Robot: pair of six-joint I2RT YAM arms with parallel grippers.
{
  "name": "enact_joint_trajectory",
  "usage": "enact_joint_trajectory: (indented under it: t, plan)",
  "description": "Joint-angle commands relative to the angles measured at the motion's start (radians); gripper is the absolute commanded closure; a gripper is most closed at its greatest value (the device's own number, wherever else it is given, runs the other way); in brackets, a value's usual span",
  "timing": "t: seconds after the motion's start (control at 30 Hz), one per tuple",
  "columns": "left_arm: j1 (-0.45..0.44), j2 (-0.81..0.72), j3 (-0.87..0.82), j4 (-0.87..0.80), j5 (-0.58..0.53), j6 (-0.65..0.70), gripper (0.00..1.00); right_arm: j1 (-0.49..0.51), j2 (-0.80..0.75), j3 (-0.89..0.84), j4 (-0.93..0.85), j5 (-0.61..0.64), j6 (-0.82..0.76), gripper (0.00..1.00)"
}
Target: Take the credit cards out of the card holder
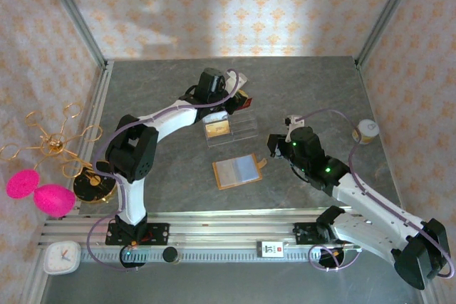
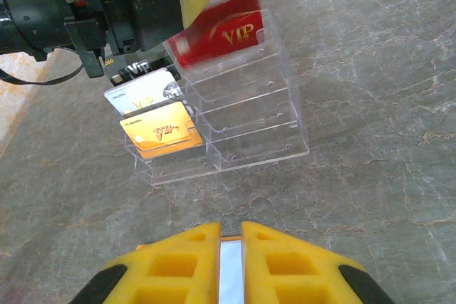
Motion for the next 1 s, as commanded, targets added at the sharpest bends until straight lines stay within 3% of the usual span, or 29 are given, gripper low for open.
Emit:
enact_joint_trajectory:
  t: [0.0,0.2,0.43,0.53,0.73,0.87,0.97]
  plan:
    - [0.010,0.001,-0.006,-0.023,-0.040,0.014,0.79,-0.004,-0.016,0.028,0.011,-0.006,-0.010,0.85]
    - [0.011,-0.013,-0.007,-0.032,-0.083,0.011,0.74,-0.005,-0.025,0.030,0.005,-0.007,-0.005,0.83]
    - [0.018,-0.119,-0.053,0.058,-0.061,-0.107,0.68,-0.005,-0.016,0.032,-0.004,-0.011,0.006,0.72]
    - [0.012,-0.175,-0.069,0.018,-0.057,-0.135,0.65,-0.005,-0.013,0.039,-0.011,-0.010,0.006,0.67]
    - [-0.050,-0.150,0.083,-0.421,-0.209,-0.131,0.63,-0.007,0.003,0.042,-0.019,0.022,0.019,0.57]
    - [-0.062,-0.128,0.127,-0.600,-0.240,-0.134,0.62,-0.009,0.021,0.042,-0.021,0.021,0.022,0.54]
    - [-0.093,-0.128,0.142,-0.642,-0.280,-0.107,0.62,-0.014,0.026,0.044,-0.025,0.017,0.022,0.51]
